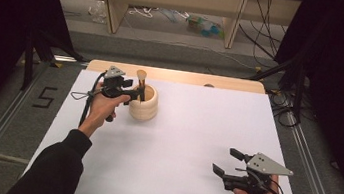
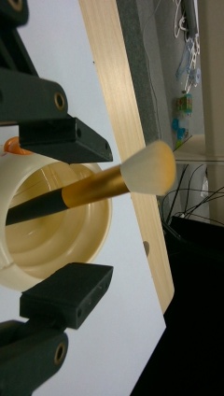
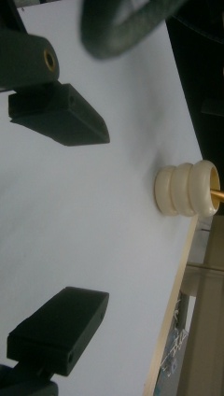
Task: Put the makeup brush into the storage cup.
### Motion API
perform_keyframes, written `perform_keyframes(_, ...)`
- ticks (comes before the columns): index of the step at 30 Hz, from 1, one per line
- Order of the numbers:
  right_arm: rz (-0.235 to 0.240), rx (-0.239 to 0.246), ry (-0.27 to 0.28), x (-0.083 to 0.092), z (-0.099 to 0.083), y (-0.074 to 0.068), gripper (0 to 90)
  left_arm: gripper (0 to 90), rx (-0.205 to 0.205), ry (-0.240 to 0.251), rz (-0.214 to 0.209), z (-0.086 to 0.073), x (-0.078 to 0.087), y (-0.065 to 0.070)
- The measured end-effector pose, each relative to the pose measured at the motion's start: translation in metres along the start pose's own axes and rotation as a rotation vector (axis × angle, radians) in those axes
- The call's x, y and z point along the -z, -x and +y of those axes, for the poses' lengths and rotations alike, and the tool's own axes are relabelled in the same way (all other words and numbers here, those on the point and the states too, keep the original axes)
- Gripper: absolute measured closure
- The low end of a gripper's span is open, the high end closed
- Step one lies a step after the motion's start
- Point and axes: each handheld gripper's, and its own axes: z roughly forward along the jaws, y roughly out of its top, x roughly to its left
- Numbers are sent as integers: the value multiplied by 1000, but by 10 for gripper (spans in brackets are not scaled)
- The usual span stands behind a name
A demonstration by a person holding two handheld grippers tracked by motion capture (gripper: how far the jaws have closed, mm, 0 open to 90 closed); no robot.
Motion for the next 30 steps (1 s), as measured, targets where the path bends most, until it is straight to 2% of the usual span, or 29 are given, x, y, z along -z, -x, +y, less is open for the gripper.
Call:
perform_keyframes(4,3,-9,0,0,0,0,209,372,-43,16,19,1,8,3)
perform_keyframes(7,1,-5,-6,0,0,-1,209,366,-8,19,-3,-1,10,3)
perform_keyframes(10,3,-10,-3,0,0,-1,209,353,-17,19,-10,-3,13,3)
perform_keyframes(15,0,-5,0,0,0,0,208,338,-6,14,-37,-6,19,8)
perform_keyframes(24,-2,-4,2,0,0,0,208,319,-52,24,-60,-14,38,17)
perform_keyframes(28,-4,-1,4,0,0,0,208,315,-36,54,-66,-20,45,17)
perform_keyframes(30,-1,-7,0,0,0,0,208,310,-49,42,-65,-23,46,16)
